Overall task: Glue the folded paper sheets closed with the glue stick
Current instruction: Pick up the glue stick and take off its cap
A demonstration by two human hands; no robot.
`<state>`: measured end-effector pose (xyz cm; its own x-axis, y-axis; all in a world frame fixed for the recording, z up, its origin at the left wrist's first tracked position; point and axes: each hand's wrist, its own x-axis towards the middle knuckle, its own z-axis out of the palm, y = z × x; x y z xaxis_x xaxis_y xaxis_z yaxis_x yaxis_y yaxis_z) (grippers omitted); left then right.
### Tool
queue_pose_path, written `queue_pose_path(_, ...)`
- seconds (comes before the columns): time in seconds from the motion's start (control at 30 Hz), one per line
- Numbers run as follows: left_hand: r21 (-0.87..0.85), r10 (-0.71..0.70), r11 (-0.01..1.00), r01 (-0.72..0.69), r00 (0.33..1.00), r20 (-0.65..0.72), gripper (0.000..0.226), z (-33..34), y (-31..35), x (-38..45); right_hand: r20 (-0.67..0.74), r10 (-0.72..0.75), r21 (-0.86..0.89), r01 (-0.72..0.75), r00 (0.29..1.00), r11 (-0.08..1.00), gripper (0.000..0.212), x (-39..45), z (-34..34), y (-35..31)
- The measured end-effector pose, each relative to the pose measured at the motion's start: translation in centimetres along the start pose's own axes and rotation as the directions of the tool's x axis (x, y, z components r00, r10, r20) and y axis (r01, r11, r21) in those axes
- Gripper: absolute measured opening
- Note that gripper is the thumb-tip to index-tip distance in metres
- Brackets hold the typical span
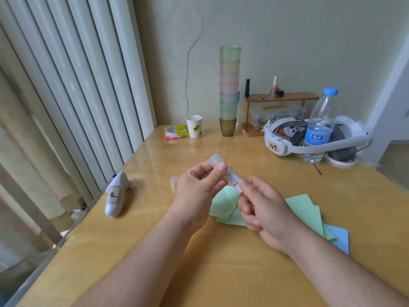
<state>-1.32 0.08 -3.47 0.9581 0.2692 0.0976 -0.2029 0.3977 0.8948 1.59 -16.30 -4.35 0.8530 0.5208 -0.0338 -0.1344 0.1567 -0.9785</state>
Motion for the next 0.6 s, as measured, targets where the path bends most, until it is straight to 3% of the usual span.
queue_pose_path(0.1, -0.006, -0.002, 1.0, 0.002, 1.0, 0.016, 0.036, 0.14, -0.02, -0.07, 0.01, -0.005, 0.014, 0.005, 1.0, 1.0, 0.034, 0.09, -0.06, 0.19)
queue_pose_path(0.37, -0.016, 0.013, 1.0, -0.011, 0.994, 0.109, 0.03, 0.53, -0.06, -0.52, -0.002, 0.164, 0.104, -0.163, 0.986, 0.981, 0.06, 0.15, -0.27, 0.25)
queue_pose_path(0.53, -0.009, 0.023, 1.0, -0.023, 0.997, 0.08, 0.032, 0.17, -0.05, -0.28, 0.047, 0.049, 0.104, -0.054, 0.998, 0.993, 0.029, -0.12, -0.16, -0.11)
queue_pose_path(0.6, -0.014, 0.026, 1.0, -0.025, 0.997, 0.076, 0.031, 0.28, -0.08, -0.27, 0.043, 0.009, 0.098, -0.014, 0.999, 0.995, 0.029, -0.19, -0.22, -0.09)
